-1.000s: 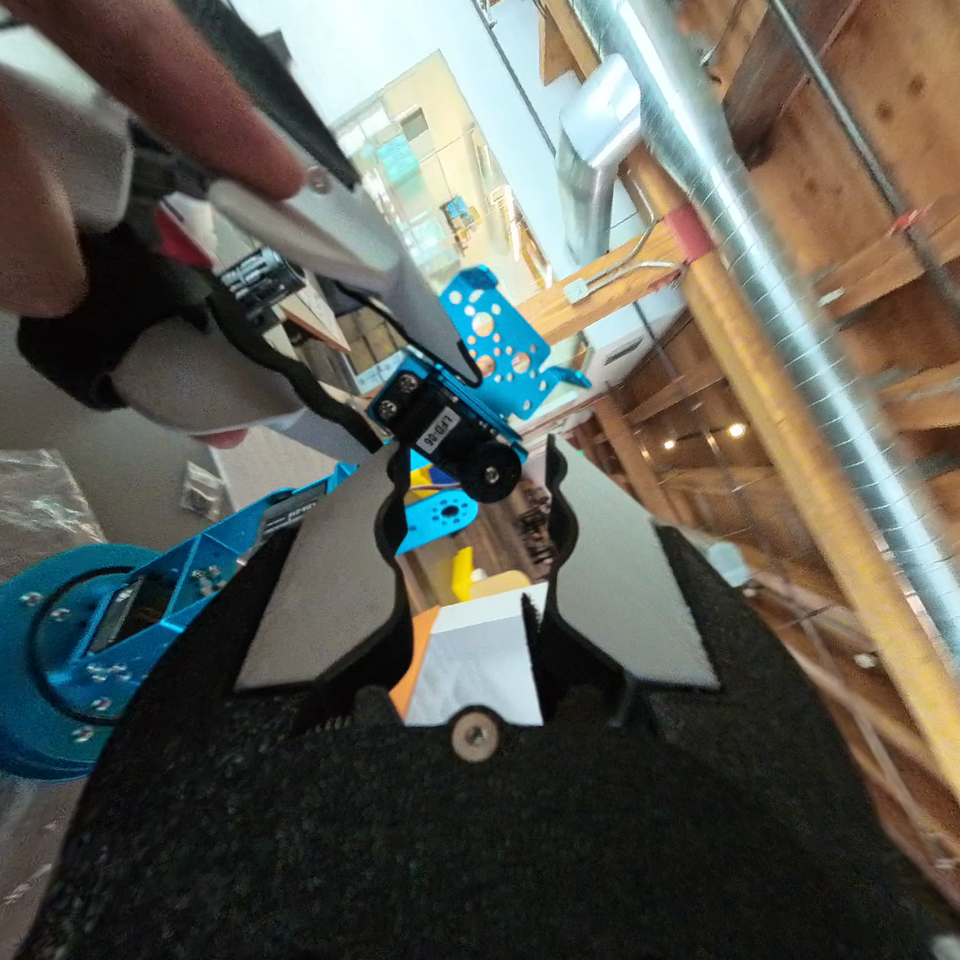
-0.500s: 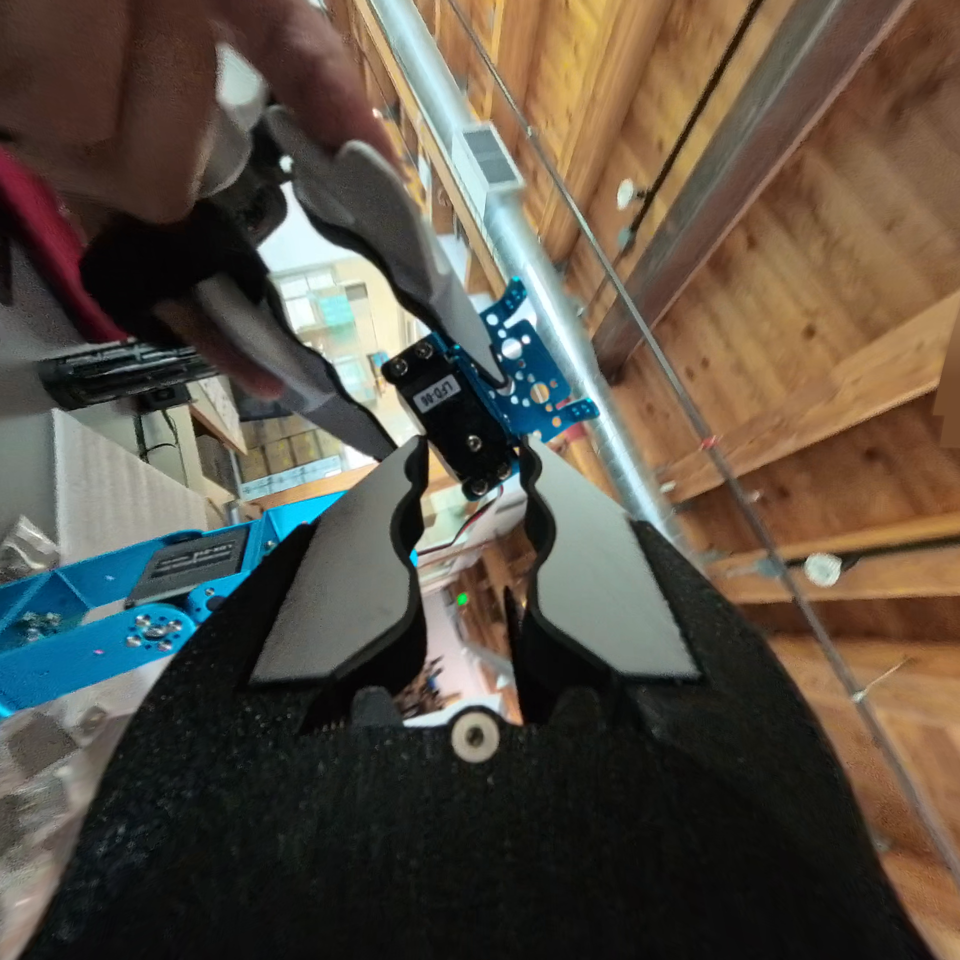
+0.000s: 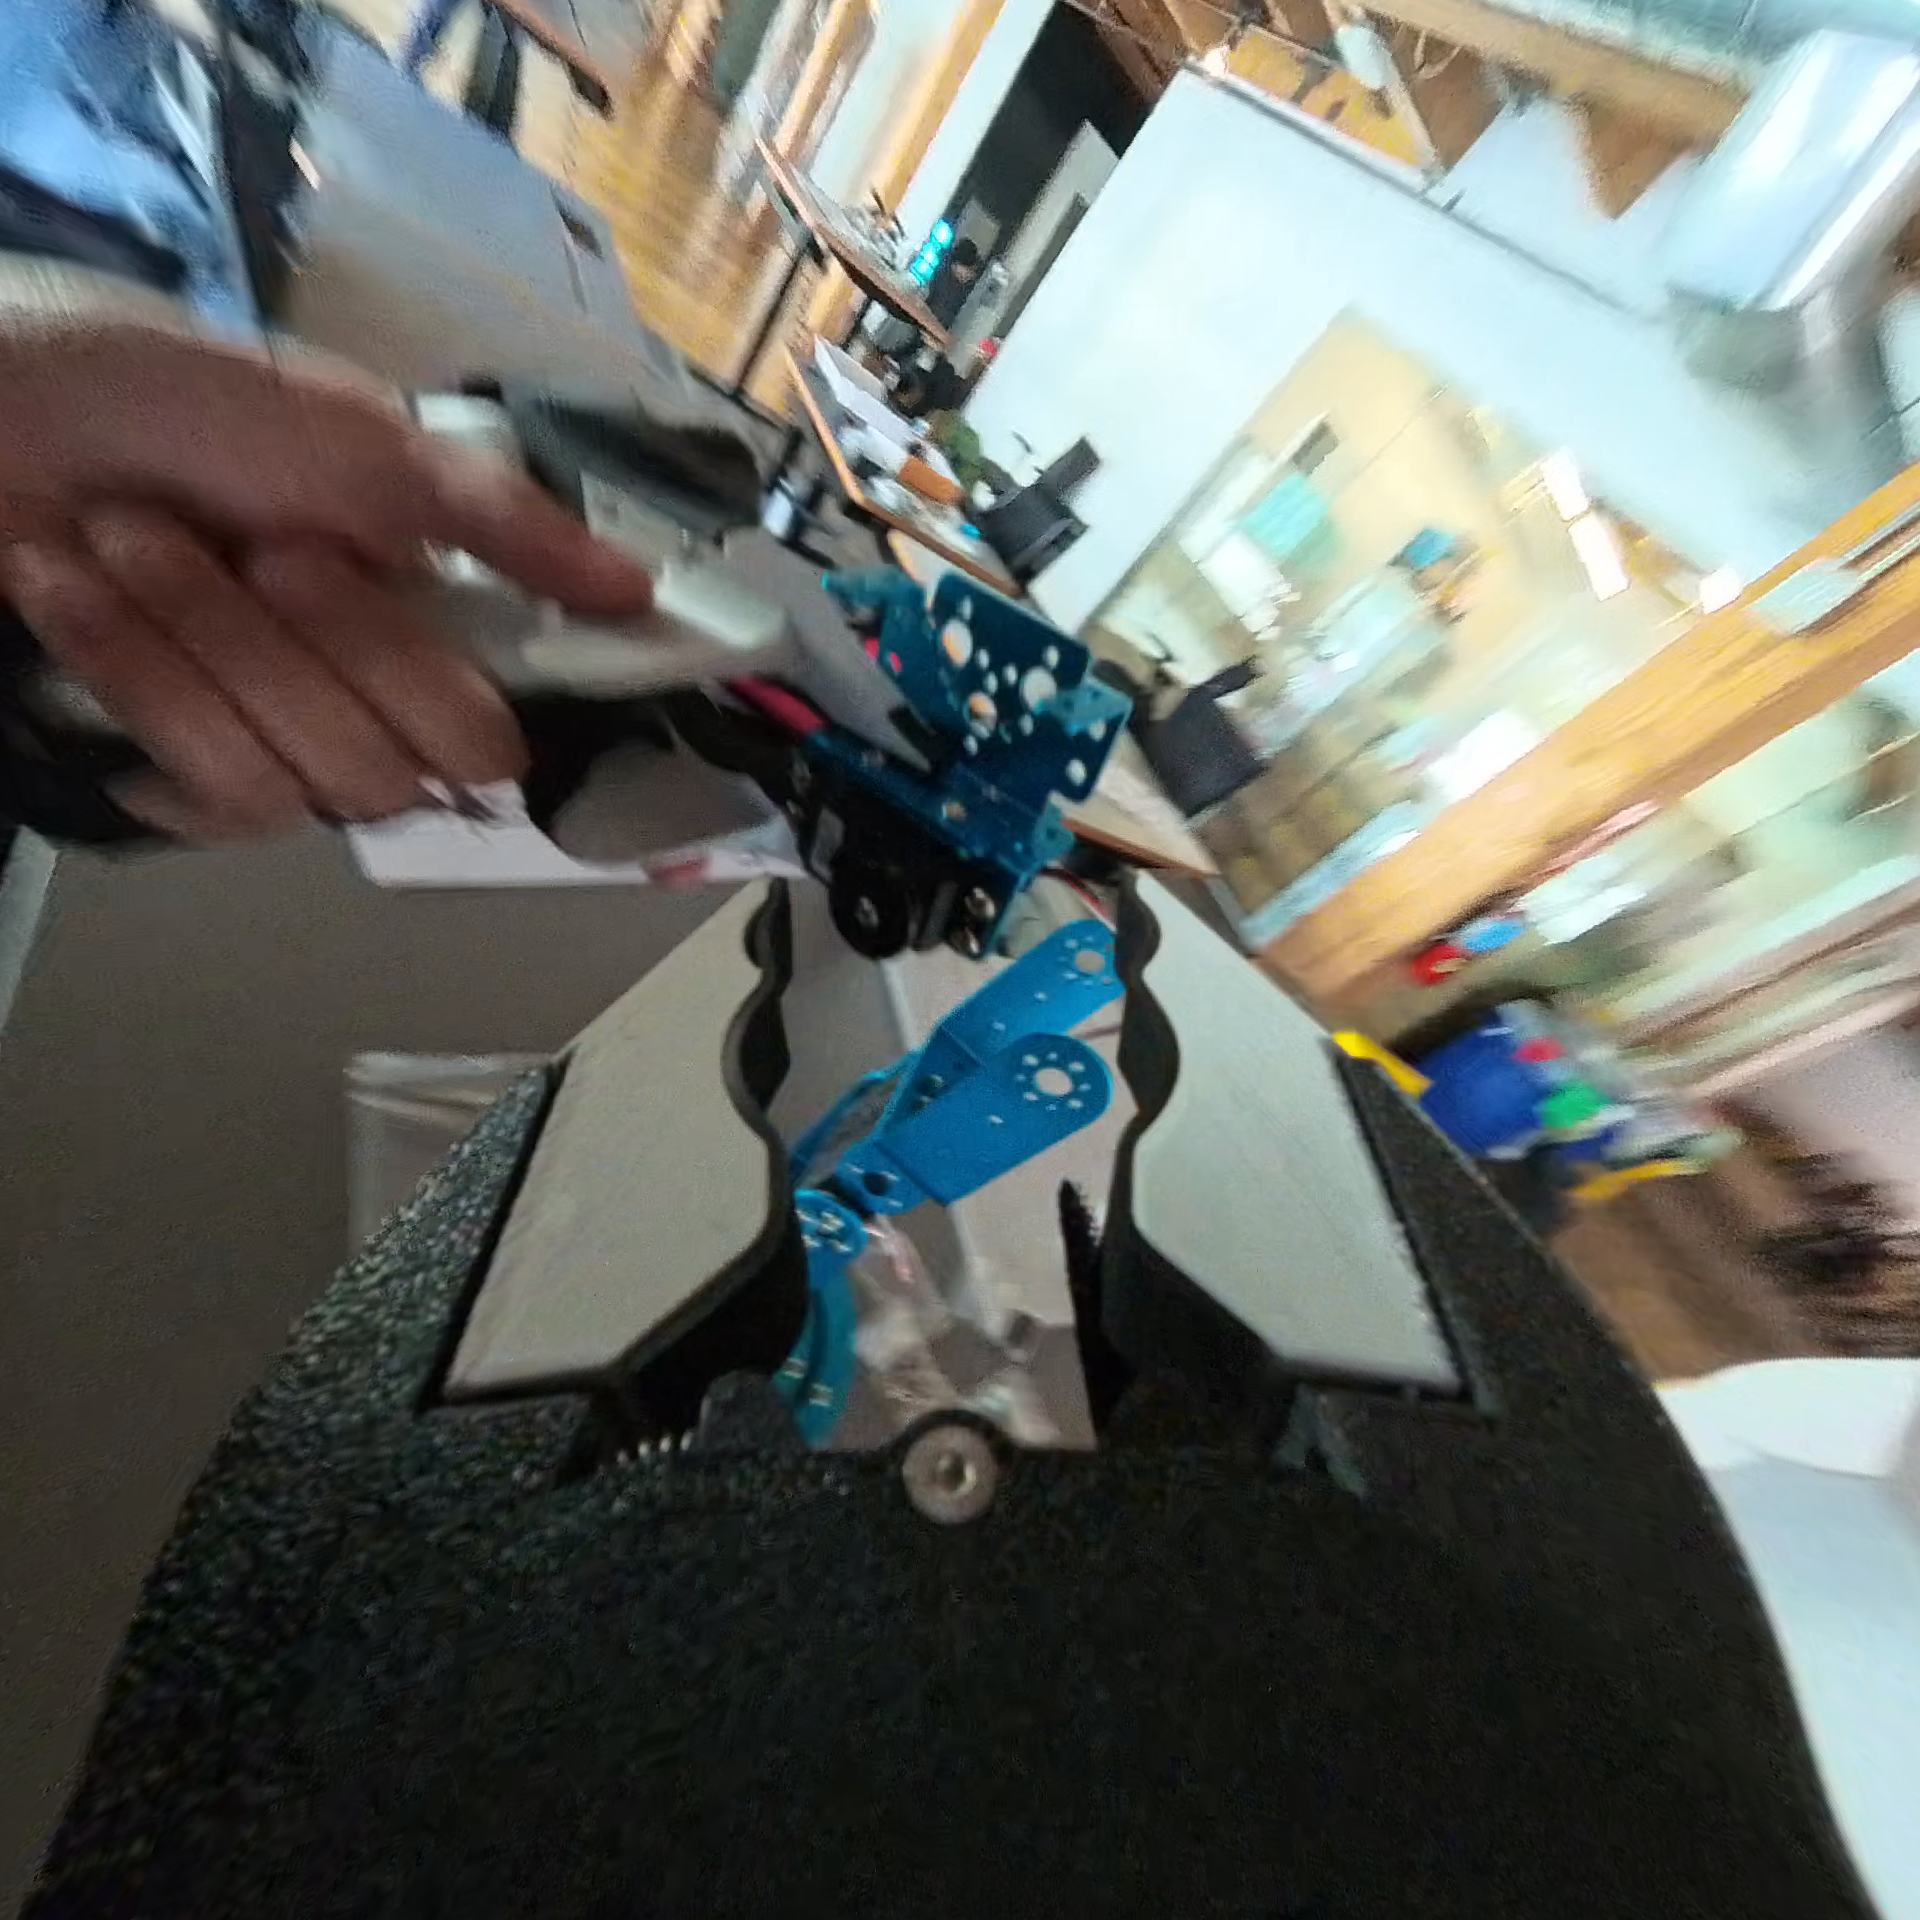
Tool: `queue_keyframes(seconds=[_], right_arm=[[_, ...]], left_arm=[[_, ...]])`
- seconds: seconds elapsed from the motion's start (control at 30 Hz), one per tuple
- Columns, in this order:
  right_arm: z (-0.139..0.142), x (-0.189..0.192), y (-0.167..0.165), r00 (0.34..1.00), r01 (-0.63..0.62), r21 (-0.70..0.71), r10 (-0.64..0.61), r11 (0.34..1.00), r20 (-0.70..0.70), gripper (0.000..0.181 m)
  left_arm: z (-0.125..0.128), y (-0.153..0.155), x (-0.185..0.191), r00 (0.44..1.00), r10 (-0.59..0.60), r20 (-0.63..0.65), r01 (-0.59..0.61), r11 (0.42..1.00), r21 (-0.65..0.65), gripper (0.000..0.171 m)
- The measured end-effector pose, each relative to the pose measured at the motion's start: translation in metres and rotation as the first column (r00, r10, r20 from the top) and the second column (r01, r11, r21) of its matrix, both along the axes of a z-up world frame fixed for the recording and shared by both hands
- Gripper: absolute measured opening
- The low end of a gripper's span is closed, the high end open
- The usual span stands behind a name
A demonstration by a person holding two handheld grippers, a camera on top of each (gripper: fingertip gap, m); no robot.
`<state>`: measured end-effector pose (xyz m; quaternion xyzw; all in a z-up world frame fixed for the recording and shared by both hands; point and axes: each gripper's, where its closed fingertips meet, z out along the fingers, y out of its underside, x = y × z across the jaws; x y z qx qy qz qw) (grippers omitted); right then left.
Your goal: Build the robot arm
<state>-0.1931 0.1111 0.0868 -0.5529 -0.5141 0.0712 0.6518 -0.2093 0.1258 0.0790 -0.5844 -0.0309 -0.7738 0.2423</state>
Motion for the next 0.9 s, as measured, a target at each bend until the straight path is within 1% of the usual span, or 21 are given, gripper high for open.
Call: queue_keyframes(seconds=[0.07, 0.13, 0.23, 0.3, 0.4, 0.5, 0.6, 0.67, 0.73, 0.8, 0.9], right_arm=[[0.016, 0.007, -0.002, 0.992, -0.035, -0.081, 0.025, 0.996, -0.127, 0.063], [0.018, 0.02, 0.007, 0.983, -0.041, -0.164, 0.01, 0.986, -0.184, 0.069], [-0.006, 0.034, 0.026, 0.982, -0.026, -0.344, -0.041, 0.938, -0.185, 0.077], [-0.016, 0.031, 0.026, 0.975, -0.063, -0.407, -0.03, 0.911, -0.218, 0.074], [-0.015, 0.022, 0.022, 0.961, -0.128, -0.404, 0.012, 0.906, -0.276, 0.061], [-0.01, 0.02, 0.025, 0.956, -0.14, -0.358, 0.032, 0.923, -0.29, 0.042], [-0.003, 0.021, 0.032, 0.951, -0.145, -0.337, 0.037, 0.93, -0.306, 0.028], [0.004, 0.025, 0.038, 0.947, -0.138, -0.314, 0.032, 0.939, -0.32, 0.012], [0.011, 0.023, 0.041, 0.943, -0.156, -0.313, 0.047, 0.937, -0.331, 0.008], [0.01, 0.02, 0.045, 0.952, -0.157, -0.333, 0.053, 0.93, -0.302, 0.008], [0.008, 0.017, 0.046, 0.952, -0.185, -0.354, 0.077, 0.917, -0.297, 0.009]], left_arm=[[0.004, 0.001, 0.008, 1.0, 0.012, 0.014, -0.012, 1.0, 0.011, 0.028], [0.005, 0.007, 0.013, 0.999, 0.031, 0.034, -0.031, 0.999, -0.02, 0.028], [-0.001, 0.017, 0.019, 0.998, 0.068, -0.002, -0.068, 0.997, -0.042, 0.027], [-0.003, 0.02, 0.022, 0.998, 0.061, 0.026, -0.058, 0.994, -0.098, 0.028], [-0.008, 0.023, 0.026, 0.997, 0.072, 0.023, -0.068, 0.988, -0.142, 0.028], [-0.013, 0.026, 0.027, 0.994, 0.077, 0.072, -0.059, 0.973, -0.224, 0.028], [-0.012, 0.027, 0.027, 0.989, 0.091, 0.118, -0.058, 0.964, -0.26, 0.028], [-0.007, 0.027, 0.027, 0.984, 0.095, 0.148, -0.055, 0.964, -0.26, 0.028], [0.0, 0.027, 0.025, 0.979, 0.112, 0.169, -0.068, 0.967, -0.244, 0.028], [0.0, 0.03, 0.021, 0.978, 0.146, 0.147, -0.111, 0.969, -0.221, 0.028], [-0.002, 0.032, 0.018, 0.975, 0.165, 0.146, -0.132, 0.969, -0.211, 0.028]])
